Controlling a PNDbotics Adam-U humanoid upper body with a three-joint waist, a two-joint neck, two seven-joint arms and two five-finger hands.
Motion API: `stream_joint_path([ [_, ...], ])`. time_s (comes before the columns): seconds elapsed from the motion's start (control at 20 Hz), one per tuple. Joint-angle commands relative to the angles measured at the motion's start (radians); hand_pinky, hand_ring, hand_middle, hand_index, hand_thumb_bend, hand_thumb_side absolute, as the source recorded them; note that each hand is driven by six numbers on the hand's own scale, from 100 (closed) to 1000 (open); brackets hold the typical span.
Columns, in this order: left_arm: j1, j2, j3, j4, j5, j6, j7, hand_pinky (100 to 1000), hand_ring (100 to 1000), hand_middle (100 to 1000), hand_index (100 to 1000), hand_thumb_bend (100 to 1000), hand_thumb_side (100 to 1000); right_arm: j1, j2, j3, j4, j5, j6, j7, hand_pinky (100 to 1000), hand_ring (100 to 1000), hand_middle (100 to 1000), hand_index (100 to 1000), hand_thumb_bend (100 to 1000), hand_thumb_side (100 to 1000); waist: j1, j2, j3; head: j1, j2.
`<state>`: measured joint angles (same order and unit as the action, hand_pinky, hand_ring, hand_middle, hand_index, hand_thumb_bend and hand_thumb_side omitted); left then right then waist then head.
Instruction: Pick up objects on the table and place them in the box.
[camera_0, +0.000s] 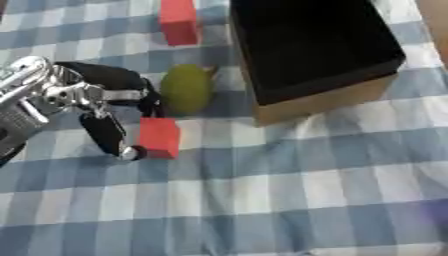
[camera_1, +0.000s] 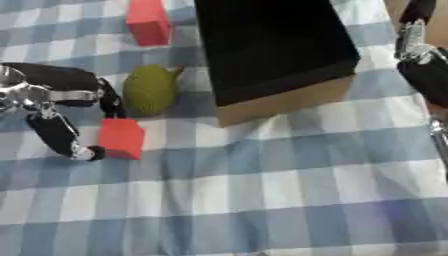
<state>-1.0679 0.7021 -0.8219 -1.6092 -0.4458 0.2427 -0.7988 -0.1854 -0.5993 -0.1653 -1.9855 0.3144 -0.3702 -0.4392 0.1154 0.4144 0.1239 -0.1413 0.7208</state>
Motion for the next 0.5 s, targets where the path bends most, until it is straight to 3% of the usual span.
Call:
stream_joint_path([
  [0.05,-0.014,0.015,0.003,-0.004,0.008,0.015,0.000,781,703,530,655,232,242,-0.009,-0.011,-0.007,-0.015,-0.008,0.003,-0.003,884,980,465,859,100,470,0.009,-0.021,0.000,0.001,-0.002],
  [0.5,0.007,0.067,0.068,-0.114,0.046,-0.001,0.038,743,654,505,590,100,201,-0.004,-0.011,-0.008,-0.015,-0.006,0.005,-0.003,884,980,463,859,100,470,0.006,-0.024,0.003,0.002,0.001],
])
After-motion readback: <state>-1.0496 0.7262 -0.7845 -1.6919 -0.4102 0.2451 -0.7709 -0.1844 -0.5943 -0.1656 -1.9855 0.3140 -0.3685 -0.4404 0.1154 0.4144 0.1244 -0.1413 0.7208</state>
